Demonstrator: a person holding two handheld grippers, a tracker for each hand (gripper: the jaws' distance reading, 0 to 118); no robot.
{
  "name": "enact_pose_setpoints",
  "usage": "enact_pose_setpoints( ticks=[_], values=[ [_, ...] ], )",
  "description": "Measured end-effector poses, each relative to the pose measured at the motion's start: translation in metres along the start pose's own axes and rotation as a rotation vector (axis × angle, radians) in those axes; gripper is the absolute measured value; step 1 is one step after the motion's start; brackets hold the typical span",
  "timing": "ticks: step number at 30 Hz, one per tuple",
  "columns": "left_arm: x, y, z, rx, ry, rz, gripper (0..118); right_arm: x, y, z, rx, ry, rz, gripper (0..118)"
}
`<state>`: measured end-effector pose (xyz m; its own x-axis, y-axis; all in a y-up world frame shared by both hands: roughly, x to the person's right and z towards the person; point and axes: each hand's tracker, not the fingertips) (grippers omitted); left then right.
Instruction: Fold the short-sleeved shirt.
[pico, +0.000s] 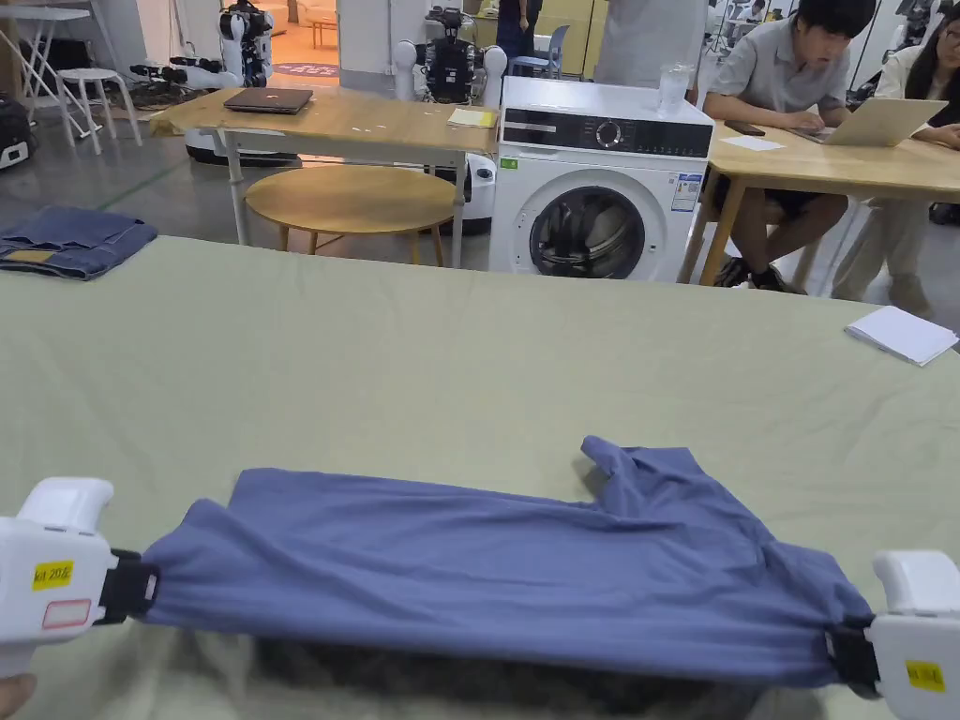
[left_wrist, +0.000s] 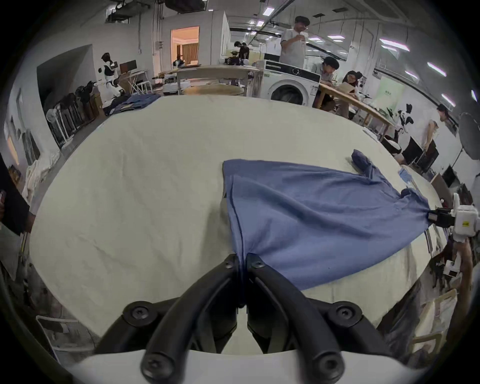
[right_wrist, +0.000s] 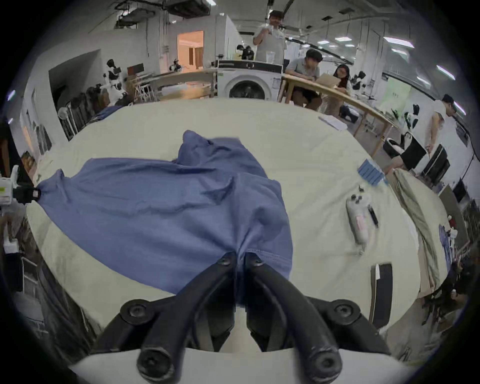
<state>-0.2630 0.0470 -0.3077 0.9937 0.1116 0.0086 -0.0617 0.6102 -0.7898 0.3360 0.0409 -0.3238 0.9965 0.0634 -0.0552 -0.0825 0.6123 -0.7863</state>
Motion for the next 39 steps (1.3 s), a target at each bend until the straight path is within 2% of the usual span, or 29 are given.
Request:
enact_pose_setpoints(
  ticks=[8,17,18,20,21,23,24,26,30,33,35,36,37,38,39],
  values=[
    [-0.007,-0.069,-0.021,-0.108,0.011,0.026,0,-0.02,-0.075,-0.026,-0.13,-0.02,-0.003,5],
    [-0.012,-0.09,-0.045,-0.136,0.021,0.07,0,-0.019,-0.086,-0.045,-0.121,-0.025,-0.002,8],
    [-0.011,-0.088,-0.043,-0.137,0.023,0.065,0,-0.02,-0.085,-0.042,-0.121,-0.031,0.004,11],
    [-0.008,-0.082,-0.037,-0.133,0.027,0.065,0,-0.022,-0.079,-0.033,-0.081,-0.09,0.017,37],
    [-0.005,-0.079,-0.032,-0.111,0.034,0.062,2,-0.025,-0.076,-0.027,-0.048,-0.114,0.023,48],
    [0.002,-0.069,-0.024,-0.036,0.06,0.034,24,-0.029,-0.066,-0.016,0.035,-0.103,-0.001,52],
    [0.006,-0.065,-0.02,-0.002,0.063,0.022,28,-0.033,-0.059,-0.011,0.061,-0.109,-0.013,52],
    [0.016,-0.054,-0.012,0.081,0.051,0.018,35,-0.044,-0.046,-0.004,0.135,-0.097,-0.038,52],
    [0.042,-0.035,-0.001,0.25,0.065,-0.023,35,-0.073,-0.025,0.008,0.318,-0.087,-0.053,52],
    [0.063,-0.026,0.005,0.395,0.098,-0.07,35,-0.095,-0.013,0.015,0.454,-0.073,-0.072,38],
    [0.074,-0.023,0.005,0.489,0.118,-0.105,35,-0.108,-0.009,0.021,0.555,-0.06,-0.083,16],
    [0.08,-0.023,0.008,0.531,0.126,-0.114,34,-0.117,-0.006,0.025,0.587,-0.062,-0.082,9],
    [0.086,-0.023,0.012,0.574,0.131,-0.119,24,-0.123,-0.006,0.028,0.63,-0.054,-0.085,1],
    [0.09,-0.024,0.015,0.614,0.129,-0.12,8,-0.128,-0.005,0.031,0.669,-0.041,-0.084,0],
    [0.094,-0.023,0.016,0.642,0.131,-0.118,0,-0.132,-0.004,0.033,0.689,-0.04,-0.079,0]
  ],
)
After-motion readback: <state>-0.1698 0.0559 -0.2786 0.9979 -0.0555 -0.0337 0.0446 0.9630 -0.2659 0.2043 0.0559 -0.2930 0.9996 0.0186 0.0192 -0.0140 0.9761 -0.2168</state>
